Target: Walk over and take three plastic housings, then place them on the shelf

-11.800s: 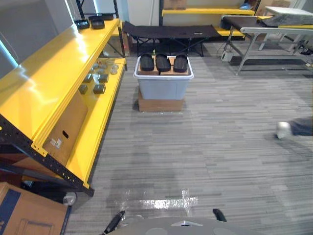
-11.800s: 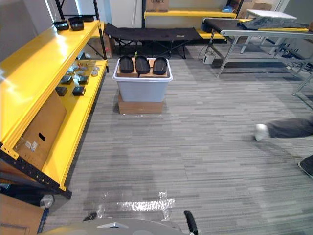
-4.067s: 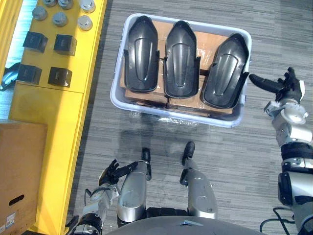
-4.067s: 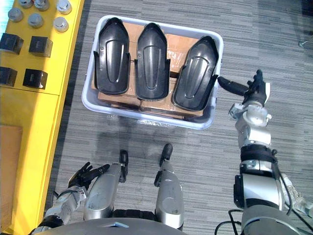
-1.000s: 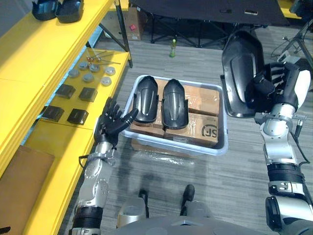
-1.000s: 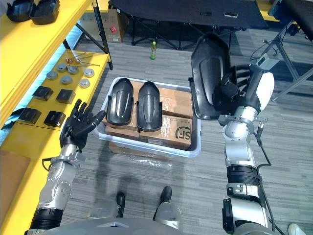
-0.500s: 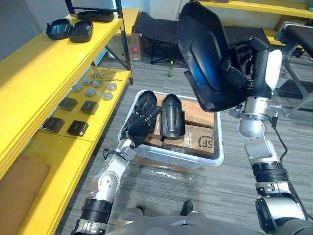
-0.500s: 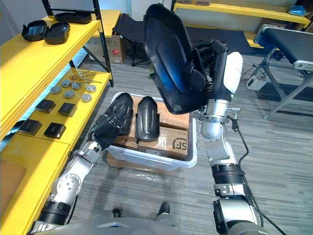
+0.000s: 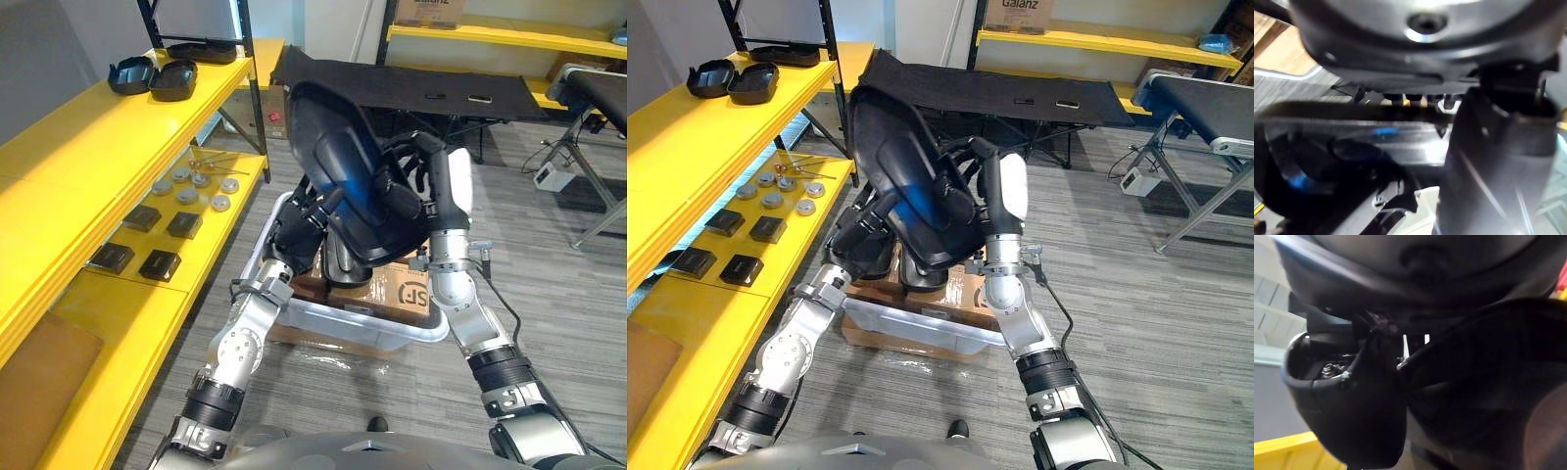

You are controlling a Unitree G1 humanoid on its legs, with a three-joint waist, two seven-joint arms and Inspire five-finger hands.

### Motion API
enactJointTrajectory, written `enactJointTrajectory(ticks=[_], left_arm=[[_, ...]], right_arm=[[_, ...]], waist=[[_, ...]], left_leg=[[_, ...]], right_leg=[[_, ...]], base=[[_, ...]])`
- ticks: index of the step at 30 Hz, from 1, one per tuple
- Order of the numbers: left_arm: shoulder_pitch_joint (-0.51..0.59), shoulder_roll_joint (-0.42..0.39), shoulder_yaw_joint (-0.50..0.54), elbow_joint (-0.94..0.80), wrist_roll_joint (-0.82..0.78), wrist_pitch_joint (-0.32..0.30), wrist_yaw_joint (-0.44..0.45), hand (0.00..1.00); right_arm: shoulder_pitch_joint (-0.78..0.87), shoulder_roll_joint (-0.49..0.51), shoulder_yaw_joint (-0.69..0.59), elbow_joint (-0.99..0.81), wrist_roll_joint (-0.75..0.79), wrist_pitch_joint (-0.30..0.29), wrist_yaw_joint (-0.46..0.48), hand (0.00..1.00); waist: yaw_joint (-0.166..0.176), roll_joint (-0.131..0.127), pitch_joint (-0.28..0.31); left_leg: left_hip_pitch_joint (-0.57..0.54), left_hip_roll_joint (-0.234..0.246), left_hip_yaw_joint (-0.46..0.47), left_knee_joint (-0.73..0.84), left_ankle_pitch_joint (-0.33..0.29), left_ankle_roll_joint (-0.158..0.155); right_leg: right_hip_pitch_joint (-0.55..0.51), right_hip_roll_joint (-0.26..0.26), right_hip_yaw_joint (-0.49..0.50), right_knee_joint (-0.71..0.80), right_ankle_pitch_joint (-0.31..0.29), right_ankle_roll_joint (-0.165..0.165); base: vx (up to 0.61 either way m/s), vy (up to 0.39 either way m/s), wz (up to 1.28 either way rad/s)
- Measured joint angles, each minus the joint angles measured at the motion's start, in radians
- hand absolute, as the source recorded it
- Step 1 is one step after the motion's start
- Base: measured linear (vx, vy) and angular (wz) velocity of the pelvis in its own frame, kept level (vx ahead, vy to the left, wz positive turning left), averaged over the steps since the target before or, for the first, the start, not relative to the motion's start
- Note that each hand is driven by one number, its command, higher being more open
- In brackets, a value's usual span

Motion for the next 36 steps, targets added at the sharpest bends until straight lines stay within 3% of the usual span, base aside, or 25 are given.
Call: enactJointTrajectory(ticks=[11, 12, 20, 26, 36], left_arm=[[-0.001, 0.014, -0.013, 0.000, 0.078, -0.007, 0.056, 1.00], [-0.001, 0.031, -0.029, 0.000, 0.088, -0.005, 0.060, 0.00], [-0.001, 0.037, -0.044, 0.001, 0.041, 0.001, 0.089, 0.00], [-0.001, 0.038, -0.042, 0.014, -0.034, -0.012, 0.104, 0.00], [-0.017, 0.082, -0.092, 0.087, -0.145, -0.026, 0.063, 0.00]], right_arm=[[0.008, 0.033, 0.060, 0.038, 0.006, -0.053, -0.007, 0.00], [0.018, 0.031, 0.067, 0.038, 0.009, -0.058, -0.011, 0.00], [0.034, 0.032, 0.106, 0.031, 0.061, -0.068, -0.027, 0.00], [0.046, 0.030, 0.145, -0.032, 0.061, -0.090, -0.025, 0.00], [0.095, 0.031, 0.161, -0.043, 0.047, -0.088, -0.052, 0.00]], waist=[[-0.001, -0.022, -0.019], [-0.001, -0.024, -0.021], [-0.009, -0.036, -0.029], [-0.026, -0.031, -0.036], [-0.027, -0.032, -0.044]], left_leg=[[0.002, 0.000, -0.002, -0.017, 0.011, -0.002], [0.003, 0.001, -0.002, -0.017, 0.011, -0.002], [0.004, 0.000, 0.001, -0.014, 0.011, -0.004], [0.002, 0.002, 0.009, -0.014, 0.011, -0.006], [0.017, 0.007, 0.016, -0.032, 0.014, -0.007]], right_leg=[[-0.004, -0.003, -0.004, -0.001, 0.001, -0.005], [-0.003, -0.003, -0.004, -0.001, 0.001, -0.005], [-0.005, 0.001, -0.002, -0.001, -0.001, -0.014], [-0.012, 0.003, 0.003, -0.001, -0.005, -0.021], [-0.009, 0.003, 0.011, -0.001, 0.002, -0.014]], base=[[0.00, 0.000, 0.00], [0.00, 0.000, 0.00], [0.00, 0.000, 0.00], [0.00, 0.004, -0.03], [0.00, 0.001, -0.01]])
